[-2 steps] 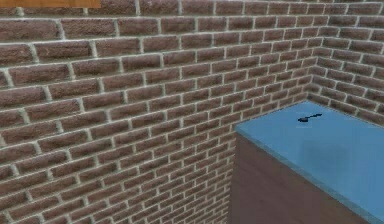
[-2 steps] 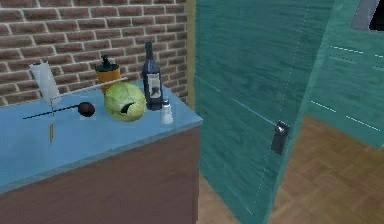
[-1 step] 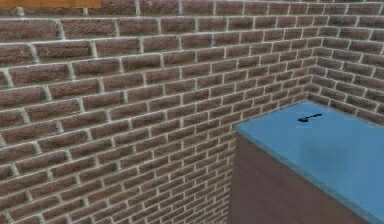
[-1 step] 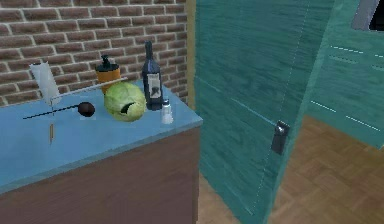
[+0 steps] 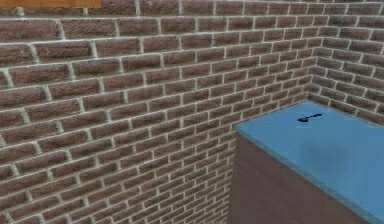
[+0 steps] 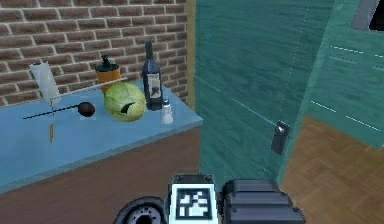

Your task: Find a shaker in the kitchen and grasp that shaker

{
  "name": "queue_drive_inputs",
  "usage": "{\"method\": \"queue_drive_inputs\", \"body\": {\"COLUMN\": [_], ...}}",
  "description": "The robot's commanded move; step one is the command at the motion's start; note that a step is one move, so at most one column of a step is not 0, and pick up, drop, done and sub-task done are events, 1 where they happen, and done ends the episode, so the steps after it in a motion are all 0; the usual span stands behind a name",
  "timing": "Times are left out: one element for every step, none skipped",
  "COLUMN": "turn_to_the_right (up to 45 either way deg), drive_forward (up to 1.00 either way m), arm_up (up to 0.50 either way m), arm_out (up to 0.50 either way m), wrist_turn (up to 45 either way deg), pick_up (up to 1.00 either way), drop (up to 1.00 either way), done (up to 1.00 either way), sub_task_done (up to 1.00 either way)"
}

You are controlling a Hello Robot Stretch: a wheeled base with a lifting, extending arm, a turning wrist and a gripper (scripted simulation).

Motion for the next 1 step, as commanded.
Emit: {"method": "queue_drive_inputs", "body": {"turn_to_the_right": [0.0], "drive_forward": [0.00], "arm_up": [0.00], "arm_out": [0.48], "wrist_turn": [0.0], "pick_up": [0.00], "drop": [0.00], "done": [0.00], "sub_task_done": [0.00]}}
